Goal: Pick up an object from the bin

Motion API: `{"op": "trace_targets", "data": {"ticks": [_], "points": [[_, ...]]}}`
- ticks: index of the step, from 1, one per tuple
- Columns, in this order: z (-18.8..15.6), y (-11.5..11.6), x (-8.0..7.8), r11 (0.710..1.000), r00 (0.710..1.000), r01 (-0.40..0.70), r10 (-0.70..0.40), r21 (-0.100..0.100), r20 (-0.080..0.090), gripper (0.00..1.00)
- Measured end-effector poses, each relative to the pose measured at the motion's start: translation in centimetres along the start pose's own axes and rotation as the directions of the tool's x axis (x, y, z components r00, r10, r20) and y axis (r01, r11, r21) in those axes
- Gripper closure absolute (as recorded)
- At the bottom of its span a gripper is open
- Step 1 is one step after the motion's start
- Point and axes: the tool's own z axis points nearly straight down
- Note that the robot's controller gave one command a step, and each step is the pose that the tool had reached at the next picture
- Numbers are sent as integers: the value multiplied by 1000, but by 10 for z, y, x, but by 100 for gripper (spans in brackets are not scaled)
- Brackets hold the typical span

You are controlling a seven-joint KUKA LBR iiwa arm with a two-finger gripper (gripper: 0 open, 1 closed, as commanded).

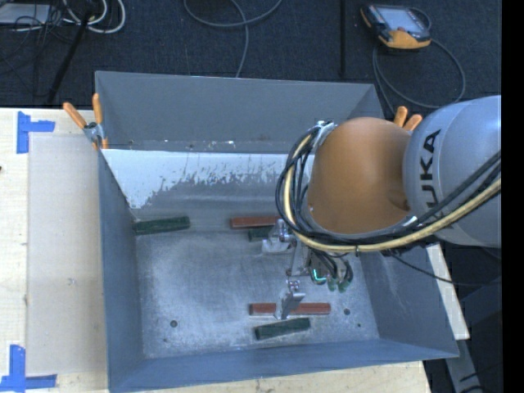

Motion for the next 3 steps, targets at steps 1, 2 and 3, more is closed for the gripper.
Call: {"op": "trace_targets", "data": {"ticks": [1,2,3], "points": [[-4,0,-2,1000,1000,-2,2,-1,8,0],[39,-25,-6,1000,999,31,-31,-2,16,0],[129,-25,2,990,990,140,-140,2,-9,100]]}}
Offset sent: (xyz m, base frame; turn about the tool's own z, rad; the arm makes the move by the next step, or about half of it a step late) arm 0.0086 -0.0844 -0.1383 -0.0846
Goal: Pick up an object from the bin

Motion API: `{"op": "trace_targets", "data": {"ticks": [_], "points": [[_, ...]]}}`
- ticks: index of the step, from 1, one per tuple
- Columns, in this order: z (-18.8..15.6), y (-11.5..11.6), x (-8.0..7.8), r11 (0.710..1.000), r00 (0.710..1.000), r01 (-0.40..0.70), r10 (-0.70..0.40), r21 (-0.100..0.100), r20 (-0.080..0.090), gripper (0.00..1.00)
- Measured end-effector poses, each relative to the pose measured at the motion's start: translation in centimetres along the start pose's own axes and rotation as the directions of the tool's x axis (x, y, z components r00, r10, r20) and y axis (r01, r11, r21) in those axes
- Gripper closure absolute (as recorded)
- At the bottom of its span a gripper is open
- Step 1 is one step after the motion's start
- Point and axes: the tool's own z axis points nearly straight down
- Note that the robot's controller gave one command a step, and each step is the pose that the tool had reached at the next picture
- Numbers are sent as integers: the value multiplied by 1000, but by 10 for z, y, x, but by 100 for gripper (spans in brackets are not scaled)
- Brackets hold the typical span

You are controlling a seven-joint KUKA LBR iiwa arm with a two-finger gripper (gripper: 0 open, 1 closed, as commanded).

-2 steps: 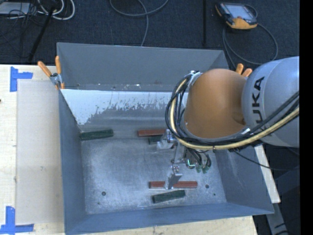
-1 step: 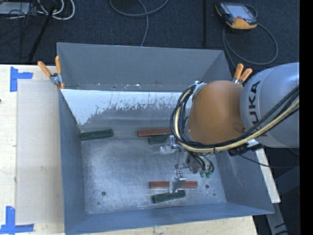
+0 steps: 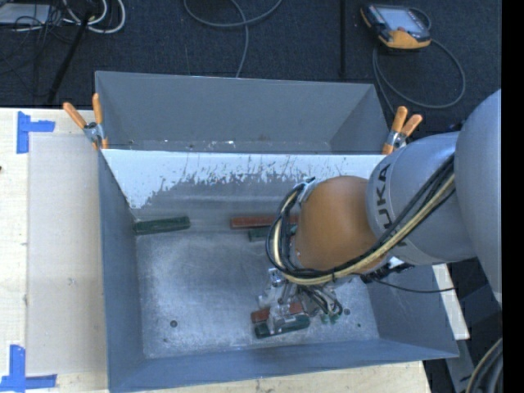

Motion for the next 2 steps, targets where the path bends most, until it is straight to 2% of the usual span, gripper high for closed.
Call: {"op": "trace_targets", "data": {"ticks": [1,2], "points": [[0,0,0,1000,1000,-1,1,0,0,100],[-132,-10,5,1000,999,27,-27,-1,18,100]]}}
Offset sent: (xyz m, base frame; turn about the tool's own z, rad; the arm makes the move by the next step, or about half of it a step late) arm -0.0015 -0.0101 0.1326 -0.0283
